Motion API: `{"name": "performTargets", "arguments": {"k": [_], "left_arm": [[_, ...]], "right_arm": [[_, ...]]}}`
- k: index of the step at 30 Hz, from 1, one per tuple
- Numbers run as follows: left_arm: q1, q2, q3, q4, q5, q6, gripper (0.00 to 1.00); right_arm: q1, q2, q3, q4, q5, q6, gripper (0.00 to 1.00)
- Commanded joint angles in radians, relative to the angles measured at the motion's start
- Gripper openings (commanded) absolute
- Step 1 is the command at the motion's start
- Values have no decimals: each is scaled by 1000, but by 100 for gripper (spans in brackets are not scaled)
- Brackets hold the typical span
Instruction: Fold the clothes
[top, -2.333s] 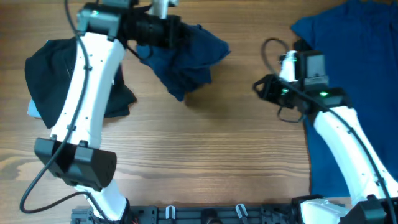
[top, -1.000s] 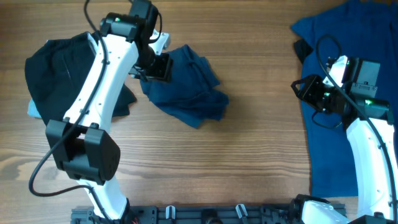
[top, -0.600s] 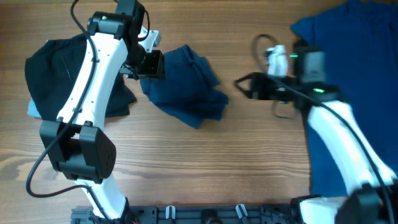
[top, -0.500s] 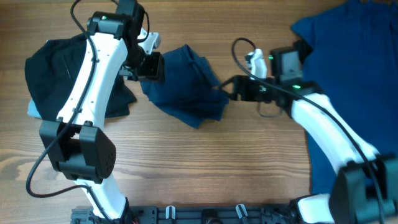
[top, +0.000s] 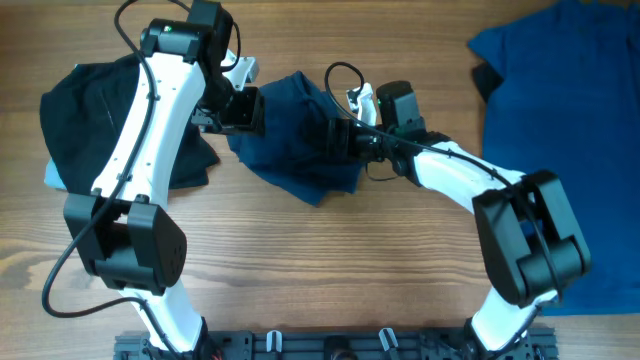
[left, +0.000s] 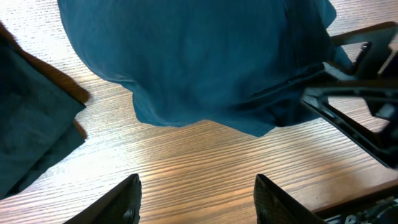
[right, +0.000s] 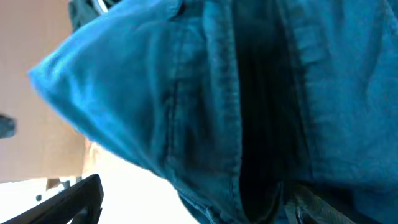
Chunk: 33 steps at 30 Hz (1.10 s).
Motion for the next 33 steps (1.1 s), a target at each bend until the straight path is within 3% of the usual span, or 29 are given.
{"name": "performTargets", "arguments": {"k": [1, 3, 4, 5, 6, 8, 15, 20, 22, 26, 33], "left_arm": [[-2, -30, -5, -3, 17, 11, 58], [-2, -30, -5, -3, 17, 11, 58], [-2, -30, -5, -4, 16, 11, 59], [-2, -30, -5, -5, 16, 11, 59], [-2, -30, -5, -7, 16, 12, 59], [1, -30, -5, -16, 12, 12, 59], [36, -30, -5, -18, 1, 12, 62], [43, -29, -6, 13, 3, 11, 77], [43, -27, -6, 19, 45, 12, 80], [27, -27, -6, 19, 168, 103, 80], [-32, -27, -6, 21, 167, 146, 79]], "right_arm": [[25, 64, 3, 27, 24, 47, 92], [42, 86, 3, 72, 19, 47, 82], [53, 93, 3, 105, 13, 46, 63], [57, 93, 3, 137, -16, 34, 36], [57, 90, 3, 166, -62, 9, 18], [40, 58, 3, 149, -93, 5, 4], [-98, -266, 3, -253, -35, -193, 4], [-122, -364, 3, -592, 236, -267, 4], [-122, -364, 3, -647, 260, -285, 4], [-122, -367, 6, -572, 241, -299, 4], [-122, -366, 9, -215, 87, -192, 4]]}}
